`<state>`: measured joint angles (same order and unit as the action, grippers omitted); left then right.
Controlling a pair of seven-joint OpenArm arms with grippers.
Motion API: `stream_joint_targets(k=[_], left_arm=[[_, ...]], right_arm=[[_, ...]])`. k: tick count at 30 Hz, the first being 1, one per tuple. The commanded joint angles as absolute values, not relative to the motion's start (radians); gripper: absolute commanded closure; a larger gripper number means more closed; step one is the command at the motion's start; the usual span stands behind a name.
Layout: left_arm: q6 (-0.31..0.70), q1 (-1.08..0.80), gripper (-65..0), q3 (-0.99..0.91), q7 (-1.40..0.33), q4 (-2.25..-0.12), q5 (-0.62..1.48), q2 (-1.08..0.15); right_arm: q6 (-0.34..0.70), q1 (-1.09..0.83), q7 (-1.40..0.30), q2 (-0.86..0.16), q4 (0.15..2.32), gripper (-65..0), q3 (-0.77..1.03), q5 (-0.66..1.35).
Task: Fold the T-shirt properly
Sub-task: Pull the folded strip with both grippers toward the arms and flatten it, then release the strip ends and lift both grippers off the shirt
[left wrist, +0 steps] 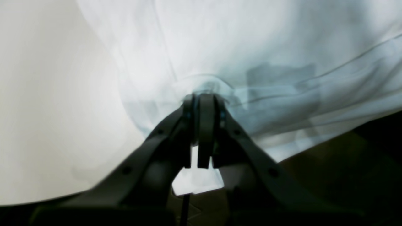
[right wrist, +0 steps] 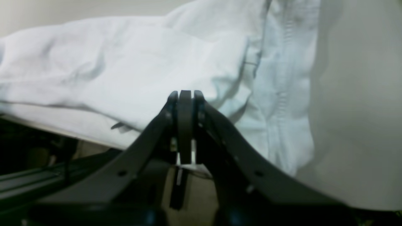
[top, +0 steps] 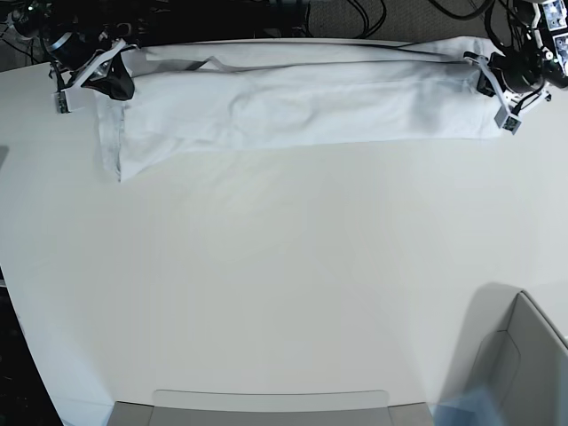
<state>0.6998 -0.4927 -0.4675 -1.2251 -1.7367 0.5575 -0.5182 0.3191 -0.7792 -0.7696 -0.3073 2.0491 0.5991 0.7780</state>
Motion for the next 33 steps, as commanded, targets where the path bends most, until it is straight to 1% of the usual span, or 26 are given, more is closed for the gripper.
stream_joint_targets(k=[1, 2, 6, 9, 10, 14, 20, 23, 28, 33], left_arm=[[0.698, -0.495, 0.0, -0.484, -1.219, -1.742, 0.524, -0.522], [0.698, -0.493, 0.0, -0.486, -1.218, -1.736, 0.504, -0.515], [0.698, -0.492, 0.0, -0.483, -1.184, -1.69, 0.47, -0.506], [0.698, -0.492, 0.0, -0.49, -1.156, -1.689, 0.469, -0.492], [0.698, -0.492, 0.0, -0.506, -1.155, -1.698, 0.469, -0.487], [0.698, -0.492, -0.3, -0.641, -1.162, -1.73, 0.503, -0.447], [0.698, -0.492, -4.5, -0.776, -1.167, -1.728, 0.651, -0.446], [0.698, -0.492, -4.8, -0.832, -1.227, -1.728, 0.676, -0.447], [0.698, -0.501, -5.0, -0.839, -1.245, -1.722, 0.671, -0.447], [0.698, -0.503, -5.1, -0.754, -1.237, -1.722, 0.641, -0.447]], right_arm=[[0.329, -0.78, -0.751, -0.306, 2.064, 0.0, 0.602, 0.782], [0.329, -0.773, -0.751, -0.297, 2.064, 0.0, 0.601, 0.777], [0.329, -0.757, -0.751, -0.298, 2.064, -15.2, 0.572, 0.777], [0.334, -0.75, -0.751, -0.312, 2.064, -22.9, 0.55, 0.777], [0.334, -0.748, -0.751, -0.312, 2.064, -24.4, 0.544, 0.777], [0.334, -0.734, -0.75, -0.311, 2.064, -24.7, 0.532, 0.776], [0.334, -0.728, -0.75, -0.312, 2.064, -24.8, 0.53, 0.774], [0.335, -0.717, -0.75, -0.312, 2.064, -24.8, 0.529, 0.777], [0.335, -0.717, -0.75, -0.314, 2.064, -24.7, 0.495, 0.773], [0.335, -0.717, -0.751, -0.32, 2.064, -24.8, 0.438, 0.773]])
